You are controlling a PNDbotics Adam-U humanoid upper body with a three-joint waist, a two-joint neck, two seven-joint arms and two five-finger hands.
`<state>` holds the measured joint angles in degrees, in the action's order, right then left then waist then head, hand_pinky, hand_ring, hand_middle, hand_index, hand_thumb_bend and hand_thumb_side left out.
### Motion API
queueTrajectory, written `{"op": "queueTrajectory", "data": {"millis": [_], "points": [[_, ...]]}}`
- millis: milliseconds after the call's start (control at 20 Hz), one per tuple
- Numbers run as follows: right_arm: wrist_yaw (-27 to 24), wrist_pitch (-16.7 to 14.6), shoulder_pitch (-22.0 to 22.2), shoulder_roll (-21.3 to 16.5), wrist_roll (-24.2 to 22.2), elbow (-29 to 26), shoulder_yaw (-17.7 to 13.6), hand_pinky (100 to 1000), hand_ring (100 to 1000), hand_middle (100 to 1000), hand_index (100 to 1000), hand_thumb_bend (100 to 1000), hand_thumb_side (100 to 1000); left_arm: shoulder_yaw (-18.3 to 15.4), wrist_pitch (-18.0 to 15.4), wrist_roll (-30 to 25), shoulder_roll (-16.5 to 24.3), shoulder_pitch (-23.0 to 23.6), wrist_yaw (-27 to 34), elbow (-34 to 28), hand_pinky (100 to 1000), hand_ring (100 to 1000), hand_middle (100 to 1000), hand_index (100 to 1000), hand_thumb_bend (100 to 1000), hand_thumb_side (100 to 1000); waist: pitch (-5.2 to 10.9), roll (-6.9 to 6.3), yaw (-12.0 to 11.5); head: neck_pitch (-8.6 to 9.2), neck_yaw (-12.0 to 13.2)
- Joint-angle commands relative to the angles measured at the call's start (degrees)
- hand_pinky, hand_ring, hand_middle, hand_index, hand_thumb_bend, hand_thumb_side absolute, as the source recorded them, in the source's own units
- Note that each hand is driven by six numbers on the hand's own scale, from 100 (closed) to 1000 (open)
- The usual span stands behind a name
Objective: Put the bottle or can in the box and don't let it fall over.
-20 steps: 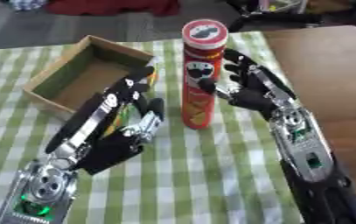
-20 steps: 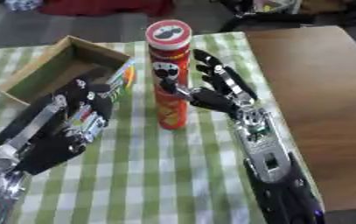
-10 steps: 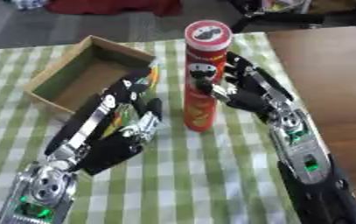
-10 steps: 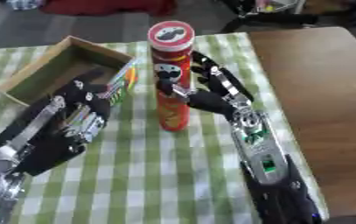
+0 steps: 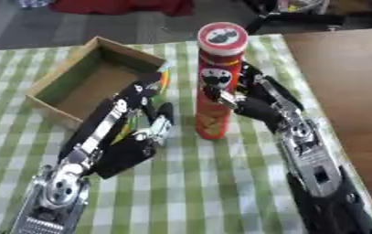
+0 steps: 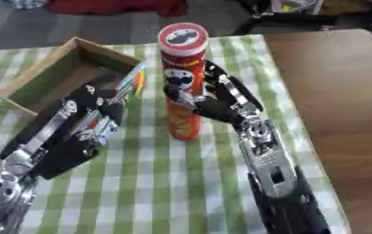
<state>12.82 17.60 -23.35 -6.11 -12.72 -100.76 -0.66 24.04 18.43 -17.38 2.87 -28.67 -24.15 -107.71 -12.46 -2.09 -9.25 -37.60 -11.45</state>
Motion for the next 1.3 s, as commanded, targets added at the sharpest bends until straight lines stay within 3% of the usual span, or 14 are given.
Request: {"op": "queueTrajectory", "data": {"millis": [50, 700, 1000, 1100, 1300], "points": [[-0.6, 0.1, -1.2, 0.3, -0.5, -0.3, -0.2, 1000, 1000, 1000, 1000, 598, 479, -0.8, -0.4, 0.2, -0.5, -0.9, -0.3, -0.4, 949, 947, 404, 1000, 100, 717, 0.57, 0.03, -0.2, 1.05, 0.1], [0.9, 0.3, -3.7, 2.3, -1.0, 1.0, -0.5, 1000, 998, 997, 1000, 619, 430, -2.5, -1.4, 0.1, -2.0, -2.4, -0.2, 2.4, 955, 950, 400, 1000, 100, 719, -0.64, 0.18, -0.8, 2.24, 0.4], [0.8, 0.3, -4.7, 2.9, -2.1, 1.7, -0.4, 1000, 905, 971, 973, 673, 275, -3.1, -1.7, 0.2, -2.4, -2.5, 0.8, 3.2, 960, 953, 400, 1000, 100, 721, -1.02, 0.43, -1.0, 2.32, 0.7], [-0.1, 0.6, -4.7, 3.0, -2.1, 1.9, -0.4, 993, 830, 919, 885, 737, 147, -3.1, -1.7, 0.2, -2.5, -2.5, 0.9, 3.7, 961, 955, 400, 1000, 100, 733, -1.09, 0.52, -0.9, 2.27, 0.8], [-2.7, 0.7, -4.6, 3.2, -1.6, 1.8, -0.4, 966, 731, 828, 804, 690, 108, -3.1, -1.8, 0.2, -2.8, -2.6, 1.4, 4.5, 963, 956, 401, 1000, 100, 739, -1.1, 0.57, -0.9, 2.29, 0.9]]}}
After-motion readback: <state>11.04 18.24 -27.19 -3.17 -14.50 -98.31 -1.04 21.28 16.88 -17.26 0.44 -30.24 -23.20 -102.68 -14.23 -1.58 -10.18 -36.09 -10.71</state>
